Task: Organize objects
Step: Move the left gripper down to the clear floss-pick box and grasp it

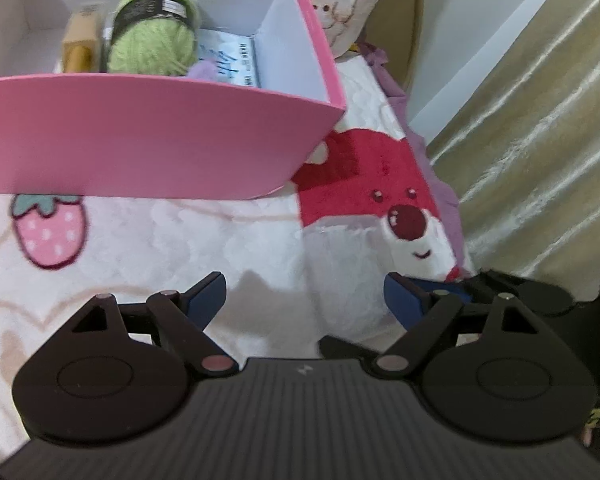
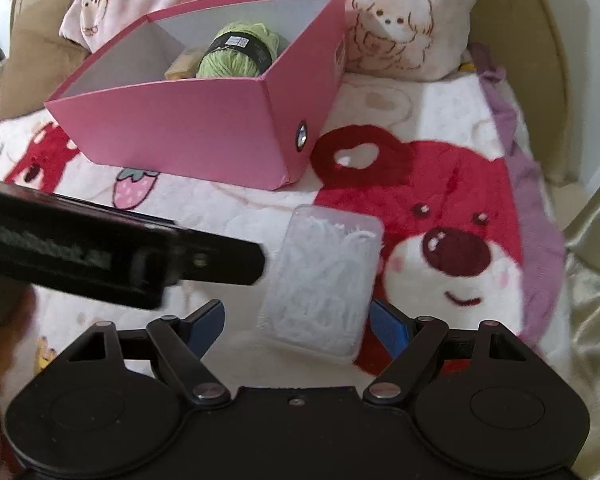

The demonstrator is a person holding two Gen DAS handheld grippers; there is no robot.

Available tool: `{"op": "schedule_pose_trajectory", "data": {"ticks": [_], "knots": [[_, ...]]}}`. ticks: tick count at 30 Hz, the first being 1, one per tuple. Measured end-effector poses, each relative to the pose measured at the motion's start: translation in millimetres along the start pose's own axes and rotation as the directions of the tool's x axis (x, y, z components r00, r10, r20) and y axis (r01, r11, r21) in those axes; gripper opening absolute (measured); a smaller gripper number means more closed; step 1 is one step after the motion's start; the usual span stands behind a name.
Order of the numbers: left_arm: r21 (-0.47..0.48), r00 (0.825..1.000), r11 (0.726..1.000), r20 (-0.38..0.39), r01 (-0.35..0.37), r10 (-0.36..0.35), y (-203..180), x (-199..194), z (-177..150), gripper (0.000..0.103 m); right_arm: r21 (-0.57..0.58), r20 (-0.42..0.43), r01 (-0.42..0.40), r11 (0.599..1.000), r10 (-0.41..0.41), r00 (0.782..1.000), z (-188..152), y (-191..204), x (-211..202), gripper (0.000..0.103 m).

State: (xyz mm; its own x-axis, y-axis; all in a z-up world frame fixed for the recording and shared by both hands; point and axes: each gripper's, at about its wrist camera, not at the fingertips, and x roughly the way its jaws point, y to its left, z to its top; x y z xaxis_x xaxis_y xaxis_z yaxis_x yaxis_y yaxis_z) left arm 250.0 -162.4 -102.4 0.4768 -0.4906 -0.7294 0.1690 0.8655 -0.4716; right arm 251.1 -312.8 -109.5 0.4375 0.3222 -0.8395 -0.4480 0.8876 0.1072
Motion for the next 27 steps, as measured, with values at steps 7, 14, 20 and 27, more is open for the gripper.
{"op": "schedule_pose_trajectory", "data": {"ticks": [7, 14, 20, 27], "knots": [[0.0, 0.999, 1.0, -0.036, -0.026, 0.026, -6.0, 22.2, -0.6, 0.084, -0.035, -0.012, 0.017, 0.999, -0.018, 1.0, -6.0, 4.4, 6.8, 0.083], [-0.011, 0.998, 1.0, -0.052, 0.02, -0.021, -5.2, 33.4, -5.8, 0.055, 0.018, 0.01, -0.022, 1.0, 0.022, 1.0, -7.5, -7.7, 6.9, 0.069], [-0.054, 0.996, 0.997, -0.06, 0.057, -0.06, -7.3, 38.3, -6.6, 0.042, 0.029, 0.011, -0.037, 0.999, 0.037, 0.999, -7.8, -10.6, 10.5, 0.069], [-0.053, 0.997, 0.999, -0.079, 0.012, -0.016, -6.4, 20.6, -10.3, 0.039, 0.106, -0.016, -0.102, 0.989, 0.105, 0.994, -2.4, -2.9, 7.6, 0.069]]}}
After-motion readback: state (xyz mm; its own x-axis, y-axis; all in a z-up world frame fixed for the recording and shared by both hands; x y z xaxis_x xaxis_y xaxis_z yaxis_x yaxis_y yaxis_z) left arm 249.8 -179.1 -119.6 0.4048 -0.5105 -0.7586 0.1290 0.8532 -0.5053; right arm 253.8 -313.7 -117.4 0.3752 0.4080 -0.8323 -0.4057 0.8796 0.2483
